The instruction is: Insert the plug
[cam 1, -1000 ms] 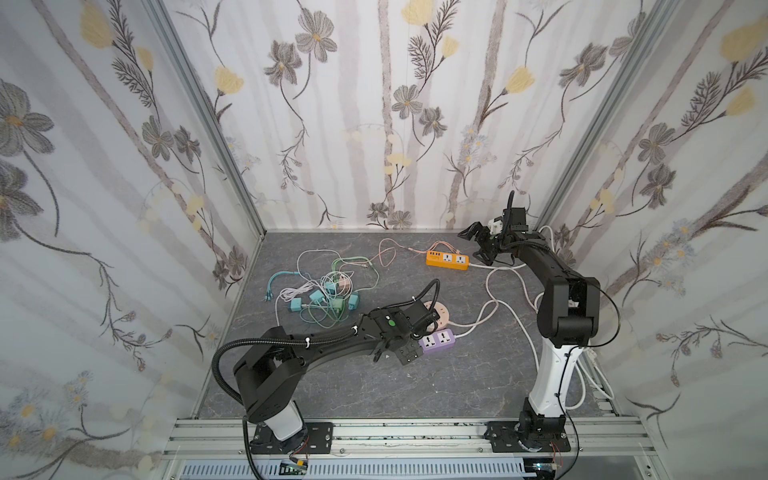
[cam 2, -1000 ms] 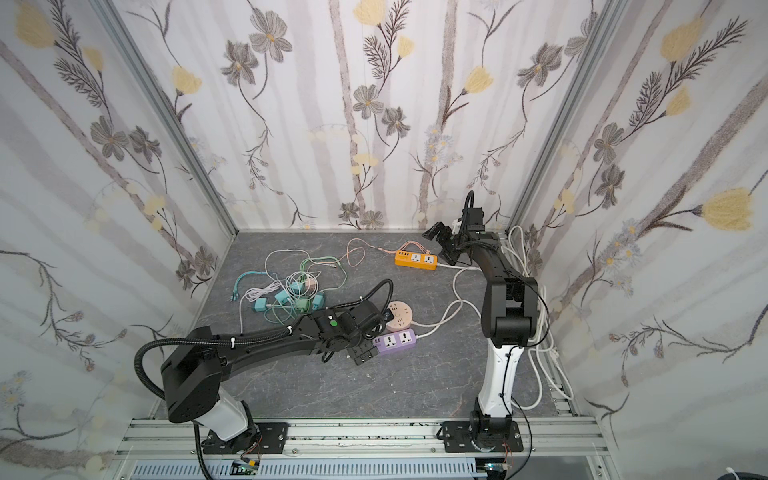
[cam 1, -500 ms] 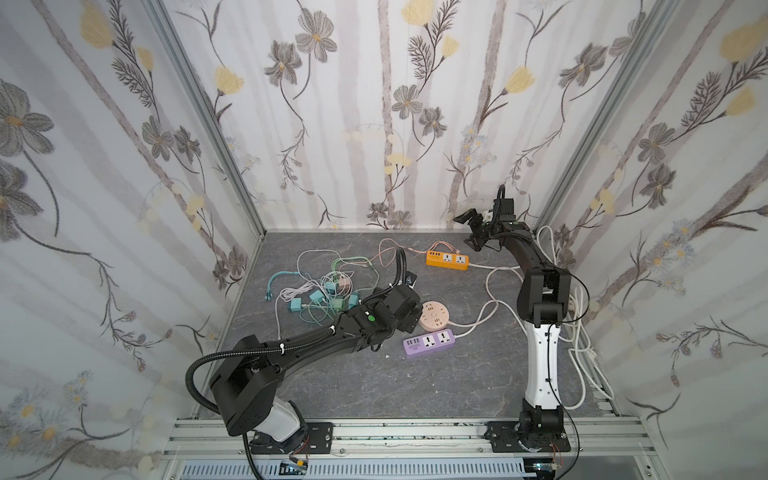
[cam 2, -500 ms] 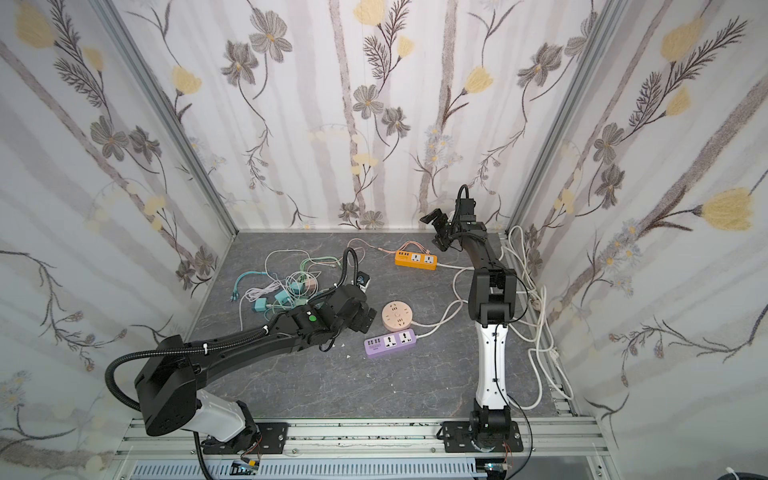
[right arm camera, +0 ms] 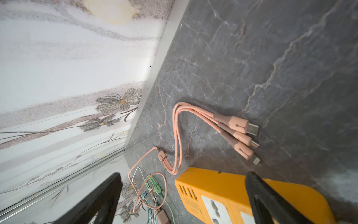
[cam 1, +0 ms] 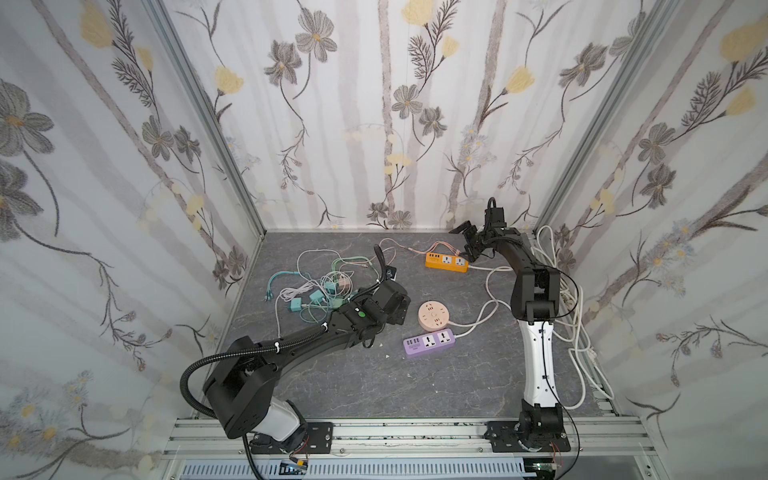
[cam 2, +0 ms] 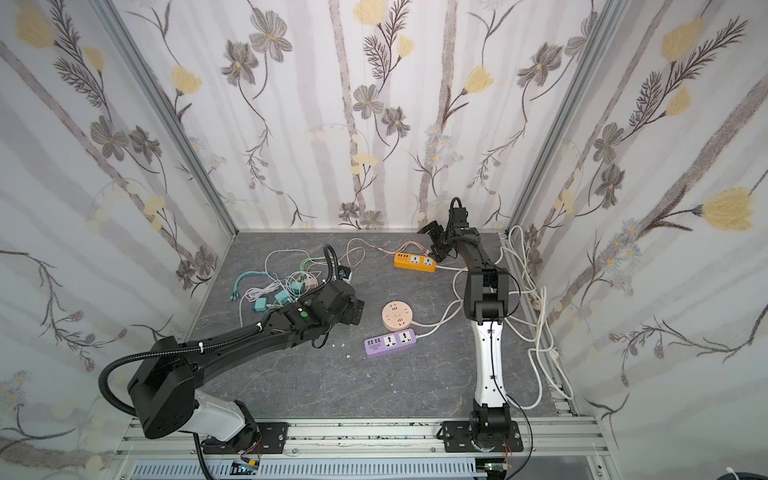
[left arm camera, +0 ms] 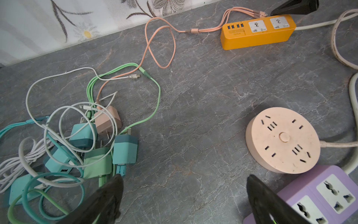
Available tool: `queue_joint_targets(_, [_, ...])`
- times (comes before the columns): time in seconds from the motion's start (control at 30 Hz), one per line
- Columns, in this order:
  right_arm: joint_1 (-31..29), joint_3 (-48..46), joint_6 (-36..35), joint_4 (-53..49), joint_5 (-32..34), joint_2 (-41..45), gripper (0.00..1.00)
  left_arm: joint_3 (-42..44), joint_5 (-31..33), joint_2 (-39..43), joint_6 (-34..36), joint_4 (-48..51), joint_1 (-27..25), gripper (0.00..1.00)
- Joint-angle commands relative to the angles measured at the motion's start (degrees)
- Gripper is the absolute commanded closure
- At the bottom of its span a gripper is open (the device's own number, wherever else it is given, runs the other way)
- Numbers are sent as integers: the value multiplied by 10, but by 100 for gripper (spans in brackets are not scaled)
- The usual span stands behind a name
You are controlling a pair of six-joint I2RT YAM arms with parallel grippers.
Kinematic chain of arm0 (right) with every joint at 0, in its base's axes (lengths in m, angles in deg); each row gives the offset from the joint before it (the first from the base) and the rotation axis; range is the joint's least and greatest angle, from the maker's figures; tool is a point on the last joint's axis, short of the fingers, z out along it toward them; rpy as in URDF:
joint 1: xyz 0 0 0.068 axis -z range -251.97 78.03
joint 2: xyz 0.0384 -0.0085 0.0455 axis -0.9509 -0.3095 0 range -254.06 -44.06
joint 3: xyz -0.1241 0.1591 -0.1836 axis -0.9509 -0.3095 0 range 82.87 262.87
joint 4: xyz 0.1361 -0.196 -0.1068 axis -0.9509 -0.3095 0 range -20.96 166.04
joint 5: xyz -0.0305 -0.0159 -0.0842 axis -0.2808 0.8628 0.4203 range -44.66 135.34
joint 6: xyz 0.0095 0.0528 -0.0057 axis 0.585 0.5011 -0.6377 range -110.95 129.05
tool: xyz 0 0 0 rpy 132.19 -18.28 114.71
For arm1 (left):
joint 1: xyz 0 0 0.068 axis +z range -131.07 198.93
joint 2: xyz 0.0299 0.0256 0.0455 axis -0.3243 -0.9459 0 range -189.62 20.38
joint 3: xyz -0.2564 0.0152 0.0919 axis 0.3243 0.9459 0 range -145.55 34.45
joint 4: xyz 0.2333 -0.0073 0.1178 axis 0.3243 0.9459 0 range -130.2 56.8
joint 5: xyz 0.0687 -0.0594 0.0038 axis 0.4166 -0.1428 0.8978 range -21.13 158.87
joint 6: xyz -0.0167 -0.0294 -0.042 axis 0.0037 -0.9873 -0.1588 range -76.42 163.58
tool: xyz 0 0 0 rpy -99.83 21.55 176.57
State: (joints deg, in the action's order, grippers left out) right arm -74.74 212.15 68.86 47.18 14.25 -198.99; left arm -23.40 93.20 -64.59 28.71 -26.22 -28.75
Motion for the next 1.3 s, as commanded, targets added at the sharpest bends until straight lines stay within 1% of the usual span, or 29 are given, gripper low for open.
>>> queue_joint_targets(0.0, [-4, -19, -14, -34, 4, 10, 1, 3, -2, 6, -21, 0, 6, 0])
queue_joint_targets(0.1, [-7, -63, -15, -21, -11, 32, 0, 5, -10, 10, -25, 0, 9, 0])
queue_joint_targets(0.2, [-11, -130, -16, 4, -20, 68, 1, 7, -13, 12, -30, -1, 11, 0])
queue_joint_targets(0.5, [-27, -406, 28, 154, 5, 221, 1, -7, -54, -18, -38, -7, 14, 0])
queue_joint_targets(0.67, [-44, -535, 63, 232, 24, 299, 1, -33, -100, -54, -46, -5, 14, 0])
queue_joint_targets(0.73, [-46, -554, 49, 231, 39, 327, 1, -46, -112, -68, -54, -3, 14, 0])
queue_joint_targets(0.87, [-38, -553, -17, 167, 61, 385, 1, -67, -142, -96, -70, -5, 13, 0])
queue_joint_targets(1.0, [-13, -613, -25, 184, 93, 440, 1, -88, -163, -123, -84, -6, 13, 0])
queue_joint_targets(1.13, [17, -656, -32, 187, 110, 459, 1, -107, -166, -142, -95, -2, 14, 0])
queue_joint_targets(1.17, [22, -661, -37, 186, 113, 459, 4, -109, -166, -144, -99, -3, 13, 0])
queue_joint_targets(1.27, [28, -679, -38, 199, 114, 458, 17, -111, -168, -149, -108, -4, 13, 0])
